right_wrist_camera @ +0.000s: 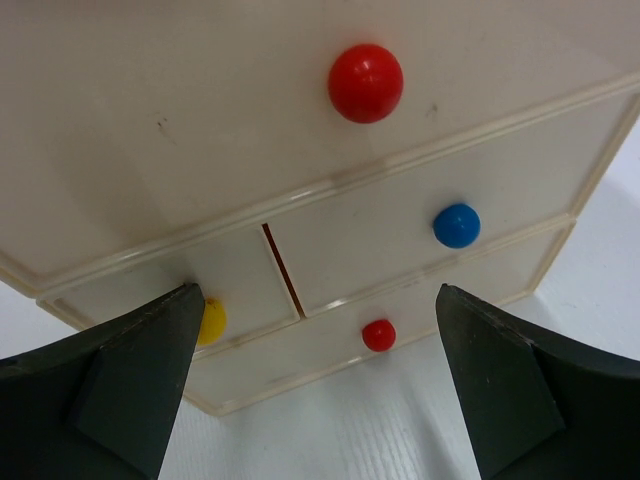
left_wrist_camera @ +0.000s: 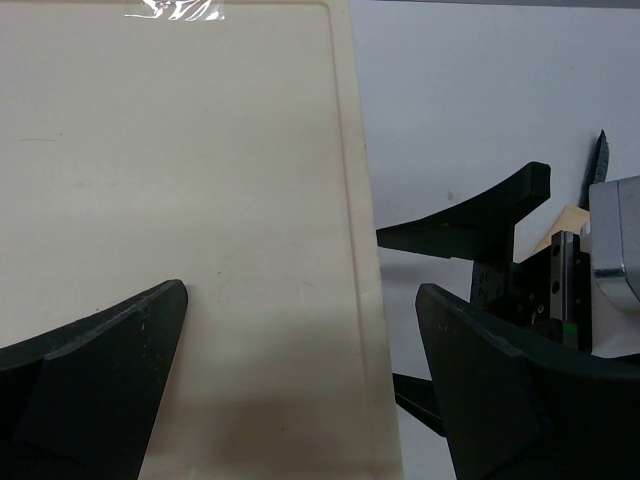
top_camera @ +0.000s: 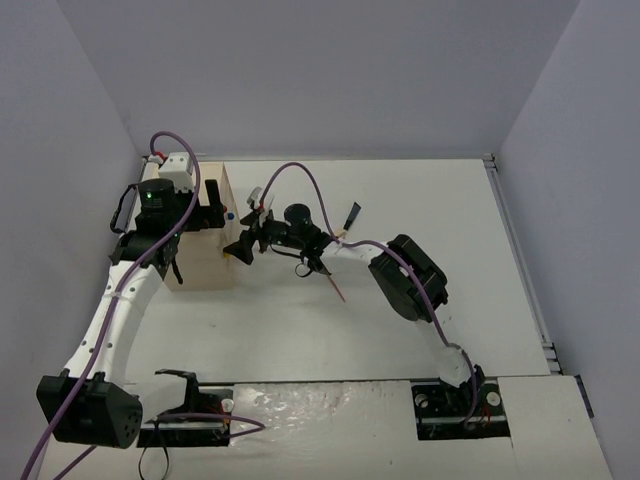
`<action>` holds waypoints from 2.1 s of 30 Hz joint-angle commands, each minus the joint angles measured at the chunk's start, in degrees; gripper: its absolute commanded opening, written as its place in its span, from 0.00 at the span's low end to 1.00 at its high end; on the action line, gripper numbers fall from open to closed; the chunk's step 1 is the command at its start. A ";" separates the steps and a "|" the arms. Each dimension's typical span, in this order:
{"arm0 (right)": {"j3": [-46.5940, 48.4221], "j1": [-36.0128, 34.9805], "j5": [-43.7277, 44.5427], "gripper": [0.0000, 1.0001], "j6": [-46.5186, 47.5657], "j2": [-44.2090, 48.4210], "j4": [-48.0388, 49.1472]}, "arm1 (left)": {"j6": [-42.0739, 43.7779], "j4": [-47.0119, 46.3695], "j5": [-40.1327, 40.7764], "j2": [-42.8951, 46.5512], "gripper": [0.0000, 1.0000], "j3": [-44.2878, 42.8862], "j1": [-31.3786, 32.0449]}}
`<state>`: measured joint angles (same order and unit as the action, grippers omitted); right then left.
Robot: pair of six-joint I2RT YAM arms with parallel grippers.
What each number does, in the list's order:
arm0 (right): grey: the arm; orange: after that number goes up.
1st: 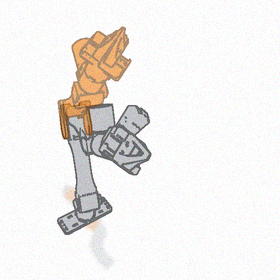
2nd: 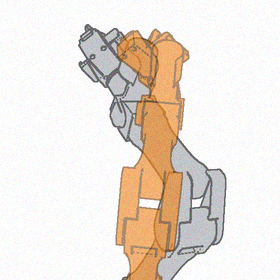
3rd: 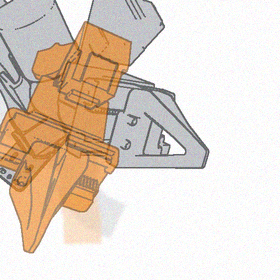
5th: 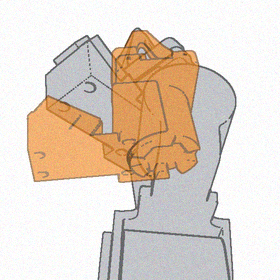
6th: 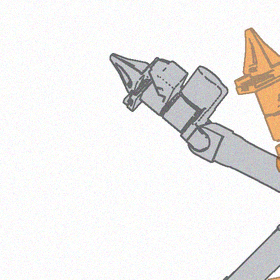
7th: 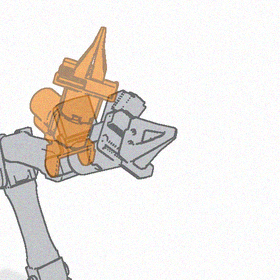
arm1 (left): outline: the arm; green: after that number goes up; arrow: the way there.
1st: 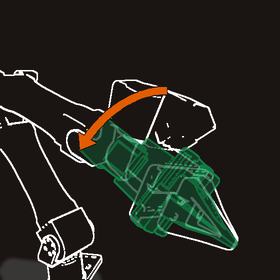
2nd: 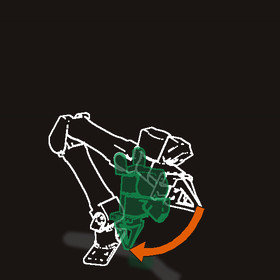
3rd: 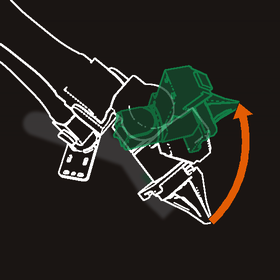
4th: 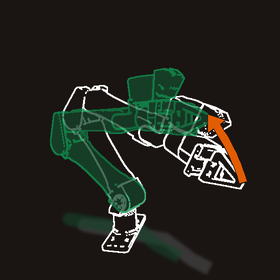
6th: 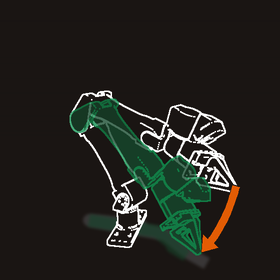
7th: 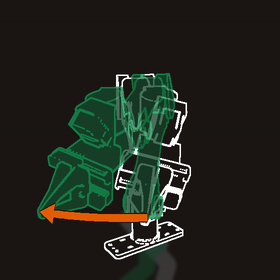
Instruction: Organize the makeup
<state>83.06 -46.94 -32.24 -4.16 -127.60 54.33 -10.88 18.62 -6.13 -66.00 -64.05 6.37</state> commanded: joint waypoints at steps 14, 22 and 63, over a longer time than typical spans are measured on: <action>-2.47 3.43 -6.86 1.00 -1.21 7.22 9.89 | -0.86 4.42 0.94 0.70 0.97 -0.64 0.57; -0.90 9.10 -15.01 1.00 0.36 6.34 6.86 | 0.57 4.70 3.71 1.44 0.97 -0.90 0.65; -3.69 12.79 -15.31 0.98 0.92 2.73 15.27 | -2.81 -2.35 -7.34 -10.91 0.97 -9.83 12.88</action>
<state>76.57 -34.52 -46.78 -1.15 -124.81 59.58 -10.73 14.53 -10.85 -79.64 -74.50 18.19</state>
